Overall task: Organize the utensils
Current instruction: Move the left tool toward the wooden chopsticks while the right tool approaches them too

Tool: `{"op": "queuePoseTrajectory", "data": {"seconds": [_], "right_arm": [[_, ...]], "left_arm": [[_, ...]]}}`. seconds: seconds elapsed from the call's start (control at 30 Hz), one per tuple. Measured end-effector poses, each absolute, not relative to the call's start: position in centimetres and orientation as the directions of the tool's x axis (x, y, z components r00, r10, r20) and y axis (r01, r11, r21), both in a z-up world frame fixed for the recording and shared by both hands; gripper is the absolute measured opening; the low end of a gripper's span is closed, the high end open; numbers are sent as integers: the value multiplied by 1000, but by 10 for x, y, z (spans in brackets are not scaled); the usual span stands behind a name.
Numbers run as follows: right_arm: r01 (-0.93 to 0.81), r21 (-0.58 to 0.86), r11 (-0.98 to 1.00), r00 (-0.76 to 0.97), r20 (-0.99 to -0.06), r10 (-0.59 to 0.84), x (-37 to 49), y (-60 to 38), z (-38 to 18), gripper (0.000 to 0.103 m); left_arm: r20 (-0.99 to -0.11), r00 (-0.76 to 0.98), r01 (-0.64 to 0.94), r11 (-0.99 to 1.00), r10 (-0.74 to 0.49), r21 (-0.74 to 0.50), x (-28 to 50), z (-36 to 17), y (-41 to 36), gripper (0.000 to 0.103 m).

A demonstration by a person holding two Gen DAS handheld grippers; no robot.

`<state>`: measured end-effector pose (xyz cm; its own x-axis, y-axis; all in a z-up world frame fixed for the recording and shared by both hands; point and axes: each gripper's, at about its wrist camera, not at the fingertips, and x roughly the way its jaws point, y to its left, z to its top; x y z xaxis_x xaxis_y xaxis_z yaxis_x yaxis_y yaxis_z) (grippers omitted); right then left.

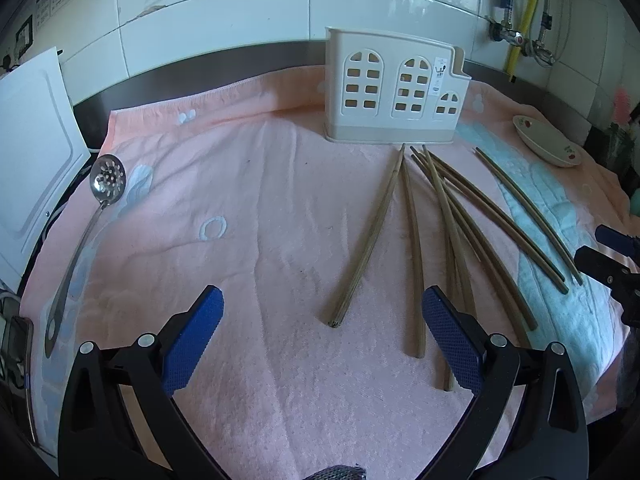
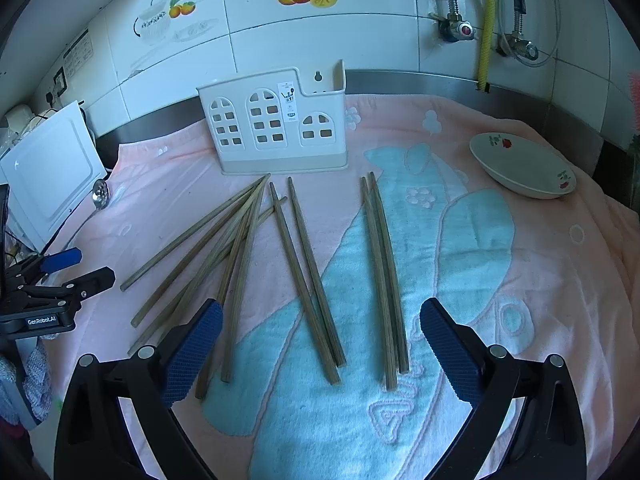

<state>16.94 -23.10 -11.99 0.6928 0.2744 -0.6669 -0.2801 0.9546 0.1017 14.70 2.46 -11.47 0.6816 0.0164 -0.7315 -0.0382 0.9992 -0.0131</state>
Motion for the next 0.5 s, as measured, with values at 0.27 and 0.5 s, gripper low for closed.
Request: {"op": "queuePoseTrajectory", "data": {"seconds": [0.27,0.5], "right_arm": [[-295,115,948,666,-687,291,181,-231,-127,82],[-318,123,940,642,-701,309,185,-229,-133,59]], "left_arm": [[-739,673,-46,999,17,-18,150,-120,30,98],[-740,673,-29,999,3,-22,149,-121,26,97]]}}
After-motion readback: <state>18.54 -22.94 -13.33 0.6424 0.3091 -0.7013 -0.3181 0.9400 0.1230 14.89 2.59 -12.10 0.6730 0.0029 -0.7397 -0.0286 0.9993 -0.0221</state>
